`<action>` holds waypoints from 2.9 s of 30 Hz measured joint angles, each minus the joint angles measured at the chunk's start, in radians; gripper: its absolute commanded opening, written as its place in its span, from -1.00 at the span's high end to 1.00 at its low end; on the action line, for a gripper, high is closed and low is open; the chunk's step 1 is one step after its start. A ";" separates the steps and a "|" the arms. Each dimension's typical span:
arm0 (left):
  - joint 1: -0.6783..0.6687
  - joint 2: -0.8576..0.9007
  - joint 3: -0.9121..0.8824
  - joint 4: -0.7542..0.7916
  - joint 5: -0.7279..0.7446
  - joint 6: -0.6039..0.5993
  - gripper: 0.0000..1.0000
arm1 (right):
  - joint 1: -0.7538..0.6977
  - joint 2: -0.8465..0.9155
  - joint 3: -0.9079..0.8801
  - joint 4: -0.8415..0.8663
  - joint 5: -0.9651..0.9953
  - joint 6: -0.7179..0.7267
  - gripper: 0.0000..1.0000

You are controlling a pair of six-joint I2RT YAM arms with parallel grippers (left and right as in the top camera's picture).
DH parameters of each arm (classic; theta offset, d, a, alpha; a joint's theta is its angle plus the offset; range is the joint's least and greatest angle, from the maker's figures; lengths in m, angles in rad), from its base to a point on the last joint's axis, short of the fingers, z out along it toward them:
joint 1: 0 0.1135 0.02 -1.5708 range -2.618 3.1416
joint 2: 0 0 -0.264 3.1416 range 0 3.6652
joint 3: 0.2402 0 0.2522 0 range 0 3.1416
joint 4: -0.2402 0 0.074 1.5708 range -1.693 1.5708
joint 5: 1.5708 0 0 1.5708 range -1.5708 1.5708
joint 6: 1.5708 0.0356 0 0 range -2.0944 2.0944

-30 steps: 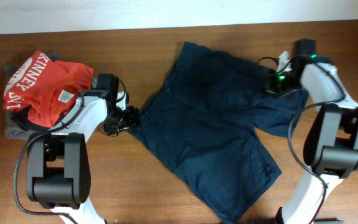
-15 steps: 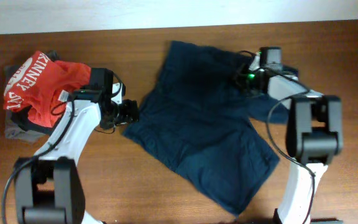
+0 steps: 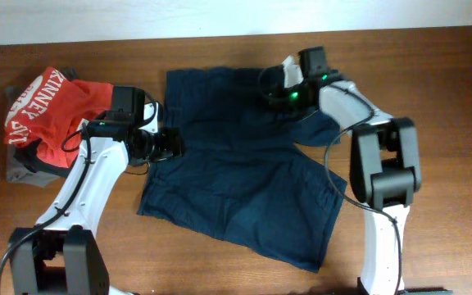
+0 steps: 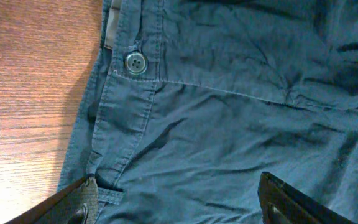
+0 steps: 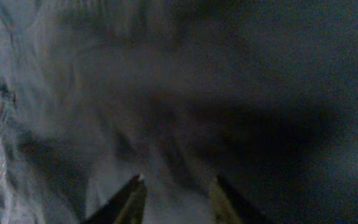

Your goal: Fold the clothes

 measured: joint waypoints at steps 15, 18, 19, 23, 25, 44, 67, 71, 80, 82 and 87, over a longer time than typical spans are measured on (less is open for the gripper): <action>-0.030 0.010 0.000 0.283 0.009 0.132 0.73 | -0.183 -0.216 -0.069 -0.386 0.286 -0.014 0.00; -0.061 0.048 0.001 0.366 0.011 0.197 0.50 | -0.182 -0.174 -0.187 -0.277 0.312 0.022 -0.13; -0.069 0.068 0.002 0.387 0.013 0.213 0.44 | -0.182 -0.170 -0.209 -0.247 0.307 0.027 -0.13; -0.089 0.169 0.002 0.447 0.013 0.248 0.38 | -0.189 -0.189 -0.253 -0.168 0.332 0.039 0.70; -0.088 0.216 0.002 0.460 0.013 0.256 0.38 | -0.195 -0.190 -0.259 -0.185 0.340 0.043 0.92; -0.091 0.337 0.006 0.454 0.035 0.271 0.42 | -0.309 -0.241 -0.240 -0.465 0.416 -0.016 0.19; -0.091 0.337 0.008 0.449 0.037 0.271 0.39 | -0.326 -0.112 -0.224 0.165 0.211 0.085 0.70; -0.091 0.337 0.008 0.448 0.038 0.271 0.39 | -0.326 -0.111 -0.224 0.196 0.174 0.089 0.69; -0.091 0.337 0.008 0.447 0.038 0.271 0.39 | -0.365 -0.111 -0.223 0.253 0.071 0.095 0.40; -0.091 0.337 0.008 0.447 0.038 0.271 0.39 | -0.376 -0.111 -0.222 0.282 0.037 0.095 0.31; -0.091 0.337 0.008 0.447 0.038 0.271 0.38 | -0.384 -0.111 -0.222 0.294 -0.005 0.096 0.28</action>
